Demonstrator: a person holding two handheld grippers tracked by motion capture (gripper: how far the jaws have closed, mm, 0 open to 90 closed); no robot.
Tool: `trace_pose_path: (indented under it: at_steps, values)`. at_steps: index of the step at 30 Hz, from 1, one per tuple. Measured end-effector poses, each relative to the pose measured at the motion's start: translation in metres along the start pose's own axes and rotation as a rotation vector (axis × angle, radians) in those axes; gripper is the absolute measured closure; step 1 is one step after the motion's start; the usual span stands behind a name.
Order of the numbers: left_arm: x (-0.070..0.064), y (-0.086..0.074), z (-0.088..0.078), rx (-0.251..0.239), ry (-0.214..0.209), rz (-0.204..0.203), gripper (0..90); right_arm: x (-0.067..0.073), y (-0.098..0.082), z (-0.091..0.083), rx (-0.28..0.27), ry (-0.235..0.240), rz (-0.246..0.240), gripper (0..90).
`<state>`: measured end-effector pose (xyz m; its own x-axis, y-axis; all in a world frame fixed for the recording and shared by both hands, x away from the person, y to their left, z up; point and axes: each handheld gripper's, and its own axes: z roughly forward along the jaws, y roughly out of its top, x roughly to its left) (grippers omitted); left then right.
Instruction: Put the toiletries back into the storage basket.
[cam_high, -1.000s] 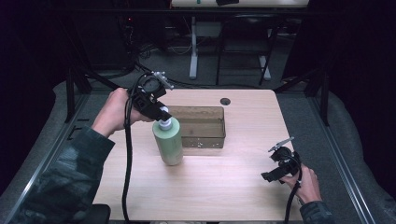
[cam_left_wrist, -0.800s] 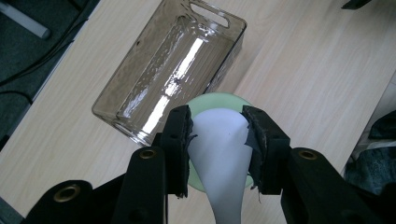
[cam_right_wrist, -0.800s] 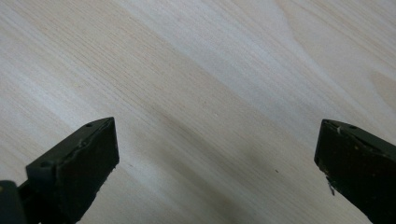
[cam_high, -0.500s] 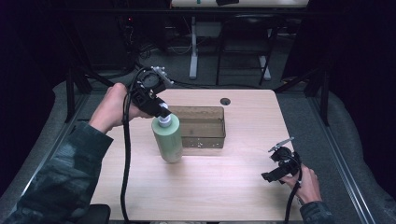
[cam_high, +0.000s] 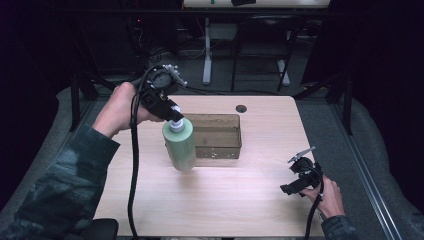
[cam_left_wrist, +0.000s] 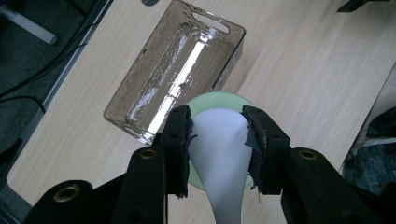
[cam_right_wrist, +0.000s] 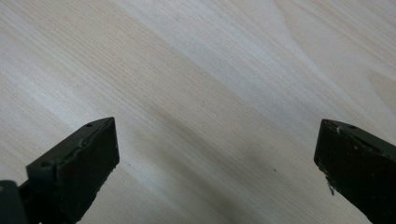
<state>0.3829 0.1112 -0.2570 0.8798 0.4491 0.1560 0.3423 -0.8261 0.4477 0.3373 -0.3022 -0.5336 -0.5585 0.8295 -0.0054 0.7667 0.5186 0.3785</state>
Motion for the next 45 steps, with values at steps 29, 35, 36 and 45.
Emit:
trace_pose_path:
  at_steps: [29, 35, 36, 45]
  values:
    - [0.009, 0.020, -0.026, -0.011, 0.032, 0.011, 63.4, -0.001, -0.001, -0.001, -0.003, -0.008, -0.009, 0.0]
    - [0.013, 0.026, -0.032, -0.016, 0.033, 0.009, 63.4, -0.002, -0.002, -0.001, -0.007, 0.000, 0.003, 0.1]
    - [0.014, 0.027, -0.033, -0.021, 0.035, 0.009, 63.4, -0.003, -0.002, -0.001, -0.008, 0.001, 0.002, 0.0]
    - [0.022, 0.038, -0.034, -0.012, 0.048, 0.005, 63.4, -0.003, -0.001, -0.001, -0.009, -0.003, -0.011, 0.2]
